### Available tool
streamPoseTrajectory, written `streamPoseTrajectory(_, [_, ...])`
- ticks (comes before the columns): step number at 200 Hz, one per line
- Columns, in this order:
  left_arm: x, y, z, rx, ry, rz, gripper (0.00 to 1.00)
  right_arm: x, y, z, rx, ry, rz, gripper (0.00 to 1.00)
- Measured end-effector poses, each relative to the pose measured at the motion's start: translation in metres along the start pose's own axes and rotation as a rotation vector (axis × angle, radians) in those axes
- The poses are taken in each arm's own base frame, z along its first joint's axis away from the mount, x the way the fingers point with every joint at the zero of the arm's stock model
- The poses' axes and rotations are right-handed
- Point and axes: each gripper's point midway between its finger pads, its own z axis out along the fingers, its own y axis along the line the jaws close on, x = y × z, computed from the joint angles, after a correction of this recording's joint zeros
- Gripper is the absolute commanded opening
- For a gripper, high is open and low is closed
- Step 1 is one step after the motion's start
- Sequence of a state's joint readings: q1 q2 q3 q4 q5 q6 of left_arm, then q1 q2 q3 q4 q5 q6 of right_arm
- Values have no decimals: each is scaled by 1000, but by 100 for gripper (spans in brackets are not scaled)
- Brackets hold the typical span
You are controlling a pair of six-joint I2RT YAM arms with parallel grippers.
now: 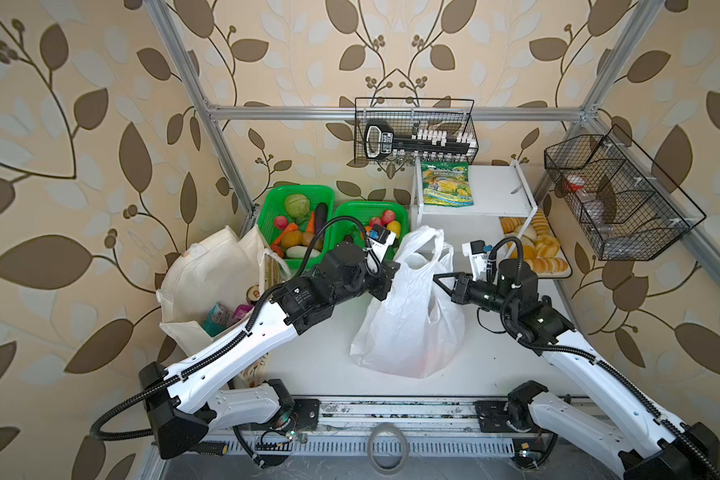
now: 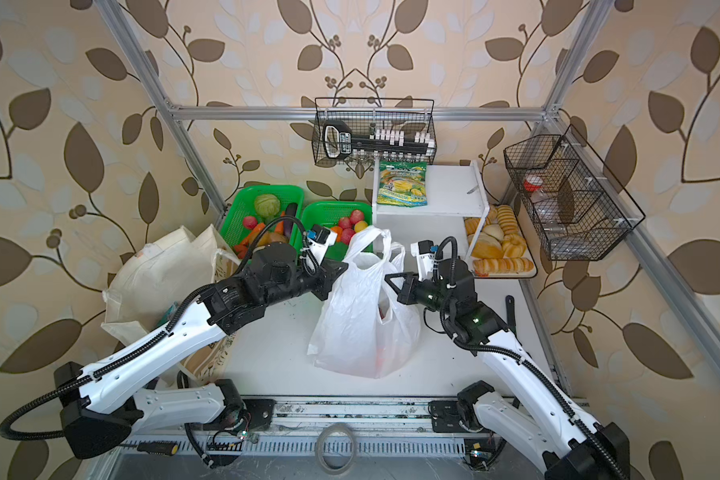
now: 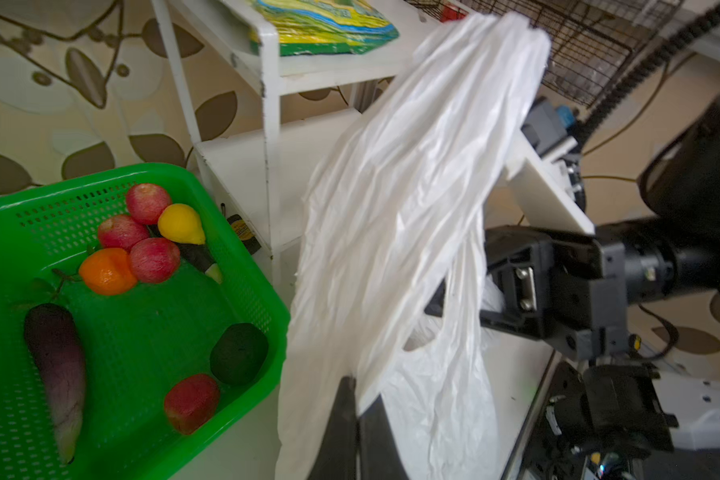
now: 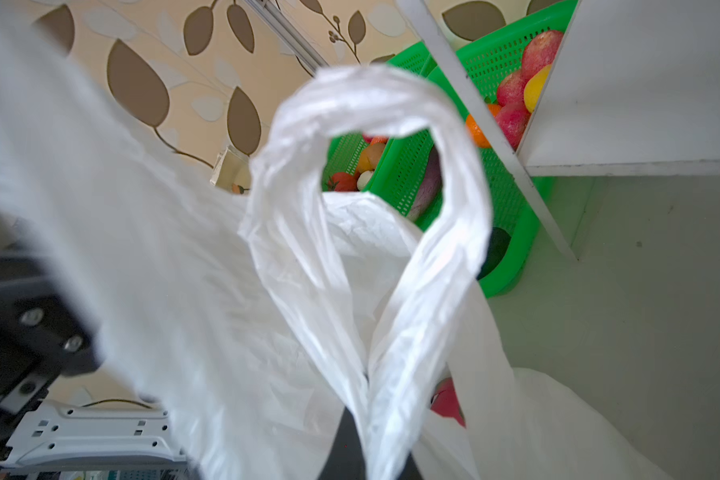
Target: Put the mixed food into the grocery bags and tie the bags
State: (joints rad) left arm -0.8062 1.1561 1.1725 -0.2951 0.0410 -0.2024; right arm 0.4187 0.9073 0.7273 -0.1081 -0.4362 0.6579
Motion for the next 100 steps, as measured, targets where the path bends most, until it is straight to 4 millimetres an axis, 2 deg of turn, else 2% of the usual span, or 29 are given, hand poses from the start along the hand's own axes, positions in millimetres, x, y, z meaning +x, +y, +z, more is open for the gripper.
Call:
streamPoseTrajectory(25, [-3,5,10,-20,-14,-70,0,4,2,-6,-11,-3,8,0])
streamPoseTrajectory(48, [3,7,21,-25,6,-112,0,6,12,-10,-53,-24,3,0])
streamPoseTrajectory(74, [9,-4,33,52,37,-120,0,8,29,-2,-114,-23,-15,0])
streamPoseTrajectory(100, [20,-16,39,125,87,-119,0,7,31,10,-130,-24,-19,0])
